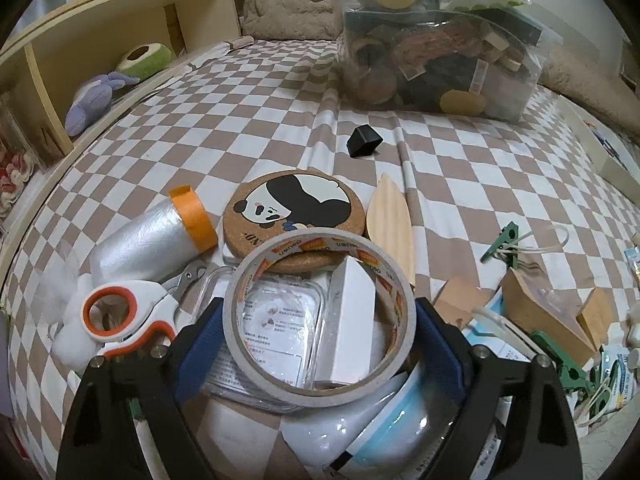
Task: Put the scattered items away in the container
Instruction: 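Lower the left tool onto the white tape roll while the right tool lifts the clips, then close the left tool on the white tape roll and lift it while the right tool carries the clips, then carry both tools over the white box and open the right tool to drop the clips, then lower the white tape roll into the box and open the left tool, then withdraw both tools from the white box back over the bed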
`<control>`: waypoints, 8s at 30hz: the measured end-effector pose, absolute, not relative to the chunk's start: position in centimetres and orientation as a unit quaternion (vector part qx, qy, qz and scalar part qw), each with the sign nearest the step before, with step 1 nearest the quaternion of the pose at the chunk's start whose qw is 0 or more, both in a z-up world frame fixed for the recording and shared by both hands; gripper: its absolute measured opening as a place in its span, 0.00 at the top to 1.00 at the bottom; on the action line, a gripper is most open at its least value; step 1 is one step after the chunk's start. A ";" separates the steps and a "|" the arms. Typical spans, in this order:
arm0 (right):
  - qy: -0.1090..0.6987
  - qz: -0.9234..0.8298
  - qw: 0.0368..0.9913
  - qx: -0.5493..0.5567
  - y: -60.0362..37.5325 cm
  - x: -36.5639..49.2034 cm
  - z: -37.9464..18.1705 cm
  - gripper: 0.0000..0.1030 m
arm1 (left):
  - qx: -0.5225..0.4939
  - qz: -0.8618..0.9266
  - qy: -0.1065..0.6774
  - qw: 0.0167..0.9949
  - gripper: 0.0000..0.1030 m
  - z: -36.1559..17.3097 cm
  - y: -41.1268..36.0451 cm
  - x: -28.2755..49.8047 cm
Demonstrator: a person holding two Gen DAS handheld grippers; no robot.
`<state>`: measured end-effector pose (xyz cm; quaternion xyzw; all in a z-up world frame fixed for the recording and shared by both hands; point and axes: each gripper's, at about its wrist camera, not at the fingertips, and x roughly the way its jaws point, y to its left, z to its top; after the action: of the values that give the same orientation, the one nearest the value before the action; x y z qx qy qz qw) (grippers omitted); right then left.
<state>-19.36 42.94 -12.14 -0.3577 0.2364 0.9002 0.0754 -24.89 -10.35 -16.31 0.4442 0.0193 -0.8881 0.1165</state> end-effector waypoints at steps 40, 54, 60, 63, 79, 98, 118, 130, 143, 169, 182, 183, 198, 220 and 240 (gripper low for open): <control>0.233 0.913 0.073 -0.325 43.4 -18.2 -10.2 0.54 | 0.378 -0.917 0.086 0.093 0.12 -12.4 -10.9 -21.6; 0.264 0.923 0.013 -0.280 42.9 -16.7 -6.7 0.54 | 0.326 -0.941 0.069 0.066 0.12 -8.6 -8.4 -18.7; 0.264 0.931 -0.011 -0.253 42.5 -15.4 -4.6 0.54 | 0.301 -0.951 0.055 0.048 0.12 -6.7 -7.0 -17.4; 0.261 0.934 -0.023 -0.243 42.0 -14.8 -3.7 0.54 | 0.290 -0.955 0.051 0.040 0.12 -5.9 -6.4 -16.6; 0.245 0.940 -0.101 -0.216 37.8 -10.7 -0.9 0.54 | 0.256 -0.966 0.046 0.011 0.12 -3.4 -4.4 -12.2; 0.147 0.935 -0.192 -0.258 30.1 -8.5 0.2 0.54 | 0.260 -0.962 0.003 -0.085 0.12 -1.6 0.5 -8.2; 0.002 0.914 -0.164 -0.371 24.3 -10.9 -3.4 0.54 | 0.278 -0.944 -0.021 -0.179 0.12 -1.9 4.4 -6.9; -0.005 0.925 -0.132 -0.356 25.1 -10.8 -2.9 0.18 | 0.300 -0.928 -0.023 -0.221 0.12 -2.7 5.6 -6.8; 0.040 0.929 -0.148 -0.336 26.7 -9.9 -1.5 0.18 | 0.361 -0.883 -0.032 -0.299 0.12 -4.2 8.0 -6.1; 0.071 0.931 -0.154 -0.323 28.3 -9.0 -0.7 0.18 | 0.491 -0.777 -0.064 -0.389 0.00 -9.6 13.8 -5.2; 0.069 0.931 -0.159 -0.322 27.8 -8.5 -0.5 0.18 | 0.485 -0.793 -0.041 -0.367 0.00 -9.2 12.4 -5.3; 0.069 0.931 -0.160 -0.322 27.7 -8.5 -0.5 0.18 | 0.483 -0.794 -0.040 -0.366 0.00 -9.1 12.3 -5.4; 0.073 0.931 -0.167 -0.316 27.4 -7.3 -0.1 0.18 | 0.457 -0.829 -0.031 -0.319 0.00 -7.1 10.1 -5.4; 0.052 0.928 -0.160 -0.332 27.2 -4.6 -1.8 0.11 | 0.423 -0.873 -0.021 -0.241 0.00 -4.9 6.8 -4.7; 0.004 0.931 -0.141 -0.337 26.0 -4.0 -2.6 0.00 | 0.386 -0.901 -0.013 -0.199 0.00 -3.8 5.0 -4.4</control>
<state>-3.98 26.04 -2.60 -0.3373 0.0038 0.9308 -0.1407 -4.37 4.99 -3.82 0.3859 -0.0132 -0.9008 -0.1987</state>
